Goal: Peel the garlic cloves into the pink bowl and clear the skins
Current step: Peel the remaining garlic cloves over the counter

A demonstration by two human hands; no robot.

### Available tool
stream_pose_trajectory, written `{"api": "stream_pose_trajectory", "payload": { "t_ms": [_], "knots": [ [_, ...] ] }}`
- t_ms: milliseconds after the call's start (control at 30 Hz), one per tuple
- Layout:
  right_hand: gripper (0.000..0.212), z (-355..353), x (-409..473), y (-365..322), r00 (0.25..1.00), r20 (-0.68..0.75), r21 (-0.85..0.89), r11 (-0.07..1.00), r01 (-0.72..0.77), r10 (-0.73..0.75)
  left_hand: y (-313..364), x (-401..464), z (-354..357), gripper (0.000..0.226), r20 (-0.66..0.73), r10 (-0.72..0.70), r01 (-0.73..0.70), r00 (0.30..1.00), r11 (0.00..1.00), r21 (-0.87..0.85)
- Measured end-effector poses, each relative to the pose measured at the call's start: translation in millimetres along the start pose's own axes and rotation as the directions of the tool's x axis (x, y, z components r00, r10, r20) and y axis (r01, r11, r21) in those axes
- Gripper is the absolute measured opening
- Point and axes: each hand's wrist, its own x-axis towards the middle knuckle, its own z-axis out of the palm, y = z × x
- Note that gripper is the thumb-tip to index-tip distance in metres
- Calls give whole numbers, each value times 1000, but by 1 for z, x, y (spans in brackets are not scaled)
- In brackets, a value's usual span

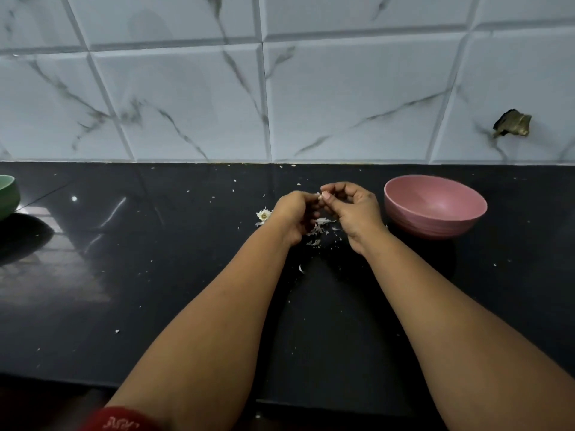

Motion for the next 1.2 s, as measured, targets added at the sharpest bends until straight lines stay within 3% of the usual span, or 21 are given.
{"api": "stream_pose_trajectory", "payload": {
  "t_ms": [400, 733, 1200],
  "knots": [
    [18, -2, 4, -1, 997, 50, 241, 968, -69, 59, -3, 8, -4, 14, 53, 87, -86, 995, 996, -5],
    [15, -4, 6, -4, 983, 114, 430, 884, -182, 147, -2, 10, -5, 11, 63, 77, -74, 995, 996, -48],
    [12, -4, 7, -4, 970, 124, 481, 843, -241, 207, -7, 14, -1, 19, 50, 169, -171, 984, 984, 45]
  ]
}}
